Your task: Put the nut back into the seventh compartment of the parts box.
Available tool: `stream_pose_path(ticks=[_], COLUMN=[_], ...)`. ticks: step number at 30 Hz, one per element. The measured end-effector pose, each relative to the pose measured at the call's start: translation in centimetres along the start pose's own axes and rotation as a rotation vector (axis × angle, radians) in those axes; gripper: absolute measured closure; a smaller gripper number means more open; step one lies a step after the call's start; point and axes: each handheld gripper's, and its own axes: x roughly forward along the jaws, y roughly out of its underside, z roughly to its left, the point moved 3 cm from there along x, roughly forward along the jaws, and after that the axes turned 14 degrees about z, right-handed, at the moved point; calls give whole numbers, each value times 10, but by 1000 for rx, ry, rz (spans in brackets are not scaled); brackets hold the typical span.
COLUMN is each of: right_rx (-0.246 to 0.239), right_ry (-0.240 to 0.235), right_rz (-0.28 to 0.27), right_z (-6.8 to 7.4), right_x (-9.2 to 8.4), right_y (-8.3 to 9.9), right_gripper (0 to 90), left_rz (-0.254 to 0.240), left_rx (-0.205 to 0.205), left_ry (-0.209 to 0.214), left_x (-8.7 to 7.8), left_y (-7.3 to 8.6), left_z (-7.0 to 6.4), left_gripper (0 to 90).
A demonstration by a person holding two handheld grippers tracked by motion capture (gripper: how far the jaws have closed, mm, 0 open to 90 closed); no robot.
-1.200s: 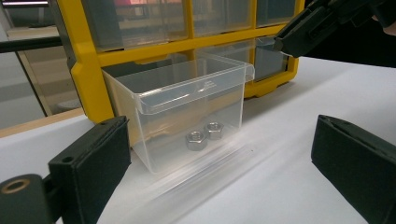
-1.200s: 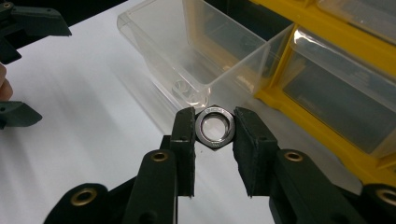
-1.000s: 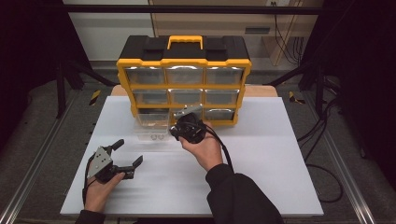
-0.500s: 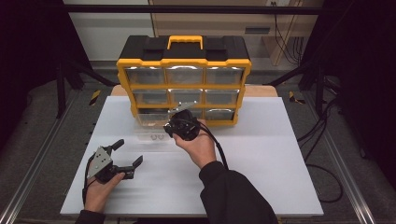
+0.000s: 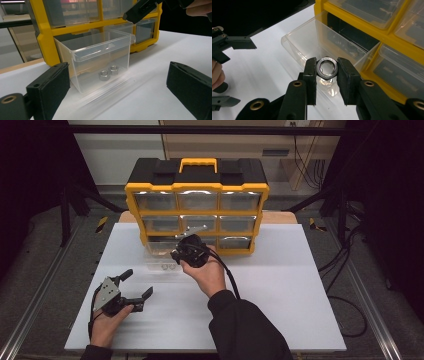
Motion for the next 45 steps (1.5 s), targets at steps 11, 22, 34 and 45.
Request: stream_pose_path(ticks=[11, 22, 34, 45], right_rx=[11, 15, 87, 36], right_ry=[-6, -6, 16, 76], right_rz=[-7, -12, -48, -72], right_z=[2, 3, -4, -1], right_x=[5, 8, 13, -9], right_y=[-3, -5, -6, 4], right_gripper=[698, 698, 545, 288], left_rz=[0, 0, 0, 1], left_rx=[-2, -3, -4, -2], left_ry=[-1, -1, -1, -1], left_x=[0, 0, 0, 1], left_y=[0, 0, 0, 0], left_z=[0, 0, 1, 0], left_gripper=[43, 42, 43, 43])
